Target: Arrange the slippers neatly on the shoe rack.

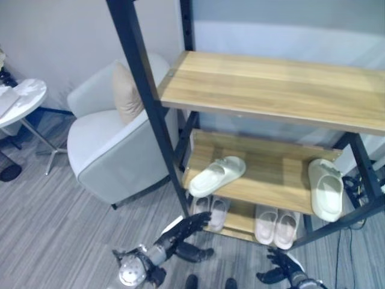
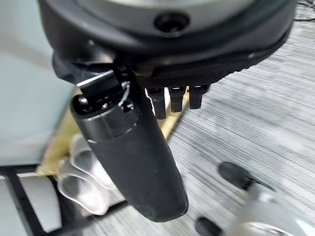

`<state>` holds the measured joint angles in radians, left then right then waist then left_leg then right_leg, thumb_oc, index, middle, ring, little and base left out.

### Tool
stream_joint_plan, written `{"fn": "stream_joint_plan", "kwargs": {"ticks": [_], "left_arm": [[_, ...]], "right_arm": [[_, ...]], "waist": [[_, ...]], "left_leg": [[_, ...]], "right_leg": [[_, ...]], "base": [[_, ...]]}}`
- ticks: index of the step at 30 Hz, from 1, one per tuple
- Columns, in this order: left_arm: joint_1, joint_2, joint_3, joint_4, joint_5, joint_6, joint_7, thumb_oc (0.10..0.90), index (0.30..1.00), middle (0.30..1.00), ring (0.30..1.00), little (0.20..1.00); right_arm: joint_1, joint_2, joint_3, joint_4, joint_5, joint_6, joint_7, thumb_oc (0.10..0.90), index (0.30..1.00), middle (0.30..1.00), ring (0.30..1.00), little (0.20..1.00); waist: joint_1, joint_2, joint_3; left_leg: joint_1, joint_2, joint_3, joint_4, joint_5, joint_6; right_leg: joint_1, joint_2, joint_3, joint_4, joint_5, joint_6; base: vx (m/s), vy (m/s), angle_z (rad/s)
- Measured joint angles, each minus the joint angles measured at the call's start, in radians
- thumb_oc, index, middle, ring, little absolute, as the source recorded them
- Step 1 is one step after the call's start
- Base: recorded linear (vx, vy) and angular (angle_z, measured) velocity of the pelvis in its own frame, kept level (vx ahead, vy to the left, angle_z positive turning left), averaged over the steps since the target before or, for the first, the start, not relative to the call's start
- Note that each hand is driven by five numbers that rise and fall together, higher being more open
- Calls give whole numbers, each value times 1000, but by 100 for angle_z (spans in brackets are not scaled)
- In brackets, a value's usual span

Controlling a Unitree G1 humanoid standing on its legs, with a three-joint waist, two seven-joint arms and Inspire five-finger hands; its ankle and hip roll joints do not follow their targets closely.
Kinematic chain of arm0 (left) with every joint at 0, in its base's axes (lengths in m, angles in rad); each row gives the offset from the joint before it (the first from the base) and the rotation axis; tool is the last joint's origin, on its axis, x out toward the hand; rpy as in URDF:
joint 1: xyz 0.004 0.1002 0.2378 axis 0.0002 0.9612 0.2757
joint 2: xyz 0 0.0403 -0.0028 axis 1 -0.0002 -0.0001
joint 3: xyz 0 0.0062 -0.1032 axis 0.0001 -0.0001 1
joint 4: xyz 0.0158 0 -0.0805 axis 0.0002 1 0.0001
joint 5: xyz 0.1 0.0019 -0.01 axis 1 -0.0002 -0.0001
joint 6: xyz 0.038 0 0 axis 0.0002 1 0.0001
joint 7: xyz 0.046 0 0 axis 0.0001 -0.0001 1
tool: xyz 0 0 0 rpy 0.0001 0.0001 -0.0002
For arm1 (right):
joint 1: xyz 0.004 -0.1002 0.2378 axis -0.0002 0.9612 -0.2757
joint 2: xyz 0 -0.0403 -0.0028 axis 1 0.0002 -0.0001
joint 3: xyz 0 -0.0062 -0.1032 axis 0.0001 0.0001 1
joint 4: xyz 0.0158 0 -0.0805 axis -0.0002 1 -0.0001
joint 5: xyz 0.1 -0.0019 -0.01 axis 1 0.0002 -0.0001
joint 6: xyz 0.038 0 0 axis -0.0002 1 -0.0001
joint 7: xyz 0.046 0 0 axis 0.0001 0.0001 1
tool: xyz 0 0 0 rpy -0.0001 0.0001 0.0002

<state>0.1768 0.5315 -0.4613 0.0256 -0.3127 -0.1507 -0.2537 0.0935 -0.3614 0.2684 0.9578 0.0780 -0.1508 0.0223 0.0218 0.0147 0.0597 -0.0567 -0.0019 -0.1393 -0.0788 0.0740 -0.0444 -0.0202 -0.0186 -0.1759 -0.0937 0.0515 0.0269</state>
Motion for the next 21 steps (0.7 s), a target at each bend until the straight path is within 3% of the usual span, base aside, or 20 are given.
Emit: {"fn": "stream_joint_plan", "kwargs": {"ticks": [10,21], "left_arm": [[-229,-65,-20,-75,-23,-11,68,800,900,900,900,900],[-483,4,-24,-20,410,-74,254,800,900,900,900,900]], "right_arm": [[14,3,36,-10,-1,6,-7,800,900,900,900,900],[-12,-20,73,-41,-38,3,-8,800,900,900,900,900]], "waist": [[-46,9,-5],[-61,31,-8]], "left_leg": [[5,2,31,0,8,10],[-51,4,86,0,7,10]], "right_leg": [[-8,1,26,0,8,-4],[-88,1,79,0,30,2]], "base": [[11,-6,-8],[-22,15,-16]]}}
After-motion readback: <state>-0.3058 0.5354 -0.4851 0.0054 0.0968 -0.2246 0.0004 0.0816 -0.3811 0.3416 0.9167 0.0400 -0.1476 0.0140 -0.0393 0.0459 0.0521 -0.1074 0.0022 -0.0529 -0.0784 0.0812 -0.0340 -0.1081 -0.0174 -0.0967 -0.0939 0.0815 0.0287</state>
